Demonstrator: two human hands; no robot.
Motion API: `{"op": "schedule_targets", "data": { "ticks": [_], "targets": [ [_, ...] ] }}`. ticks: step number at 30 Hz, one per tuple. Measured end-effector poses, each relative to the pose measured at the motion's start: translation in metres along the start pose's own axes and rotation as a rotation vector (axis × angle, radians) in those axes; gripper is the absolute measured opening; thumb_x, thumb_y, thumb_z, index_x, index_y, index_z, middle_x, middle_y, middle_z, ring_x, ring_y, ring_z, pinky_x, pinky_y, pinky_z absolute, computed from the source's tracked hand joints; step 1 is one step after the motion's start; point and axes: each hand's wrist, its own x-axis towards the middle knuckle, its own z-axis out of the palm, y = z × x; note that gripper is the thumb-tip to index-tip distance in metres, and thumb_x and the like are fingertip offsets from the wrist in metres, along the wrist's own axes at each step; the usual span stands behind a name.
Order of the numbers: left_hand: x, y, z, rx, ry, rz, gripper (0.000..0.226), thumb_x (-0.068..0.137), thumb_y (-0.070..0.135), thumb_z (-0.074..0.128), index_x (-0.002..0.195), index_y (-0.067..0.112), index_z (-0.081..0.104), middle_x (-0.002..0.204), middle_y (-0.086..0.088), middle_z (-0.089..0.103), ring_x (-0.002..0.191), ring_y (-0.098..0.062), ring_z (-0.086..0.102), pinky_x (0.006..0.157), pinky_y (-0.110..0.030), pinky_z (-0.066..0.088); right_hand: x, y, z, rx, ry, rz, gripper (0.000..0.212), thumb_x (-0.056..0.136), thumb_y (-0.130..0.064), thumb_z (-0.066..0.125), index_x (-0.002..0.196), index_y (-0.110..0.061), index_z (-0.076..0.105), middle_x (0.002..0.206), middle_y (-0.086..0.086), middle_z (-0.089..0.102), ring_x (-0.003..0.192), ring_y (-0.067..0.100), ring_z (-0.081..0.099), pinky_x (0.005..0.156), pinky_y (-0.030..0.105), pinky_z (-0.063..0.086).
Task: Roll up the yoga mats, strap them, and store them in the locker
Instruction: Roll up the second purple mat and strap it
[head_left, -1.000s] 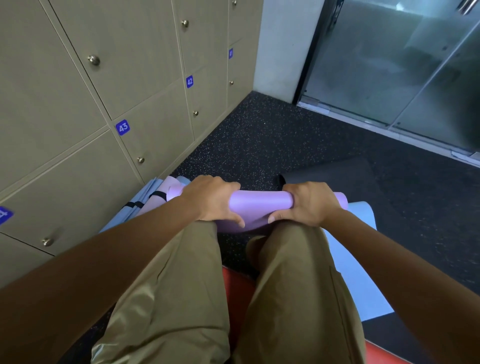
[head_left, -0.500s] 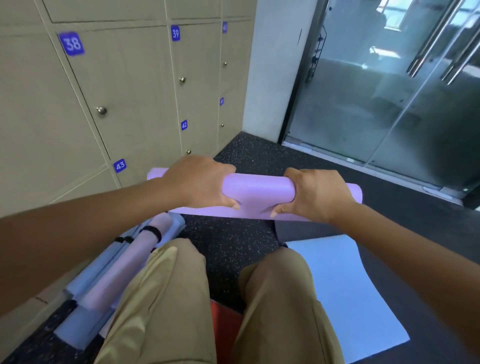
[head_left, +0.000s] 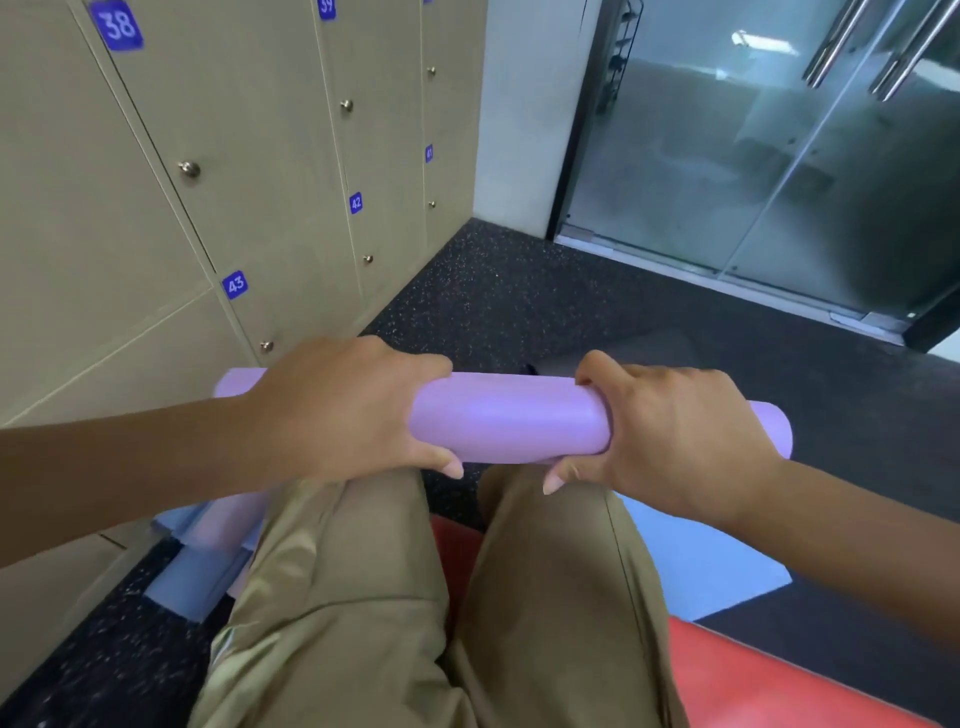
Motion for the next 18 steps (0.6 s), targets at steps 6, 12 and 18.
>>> {"op": "schedule_targets", "data": {
  "ticks": [6,12,18],
  "targets": [
    [-0.042,0.021,0.055,-0.075,-0.145,0.032,0.074,0.063,0.096,0.053,0.104,0.035,0.046,0.070,0.009,0.045,0.080,-0.020,0.050,0.062,-0.035,0.036,-0.063,-0.032,0.032,0.086,-0.053,-0.008,0.080,0.054,-0.097,0.045,0.086,-0.024,0.050,0.059,-0.010,0.056,0.047,0.018,0.053,0.045,0.028,0.021],
    [-0.052,0.025,0.107,-0.319,-0.263,0.112,0.070,0.059,0.095,0.059,0.084,0.029,0.053,0.091,0.011,0.053,0.092,-0.013,0.051,0.073,-0.030,0.041,-0.087,-0.041,0.071,0.216,-0.145,-0.064,0.079,0.057,-0.096,0.053,0.085,-0.021,0.053,0.084,-0.008,0.049,0.072,0.018,0.050,0.061,0.030,0.035],
    [-0.053,0.027,0.119,-0.438,-0.246,0.121,0.066,0.060,0.084,0.074,0.088,0.029,0.051,0.090,0.011,0.047,0.082,-0.005,0.049,0.066,-0.023,0.037,-0.096,-0.040,0.083,0.328,-0.244,-0.040,0.079,0.057,-0.098,0.055,0.090,-0.026,0.049,0.086,-0.013,0.039,0.074,0.012,0.039,0.068,0.027,0.031]
  ]
}}
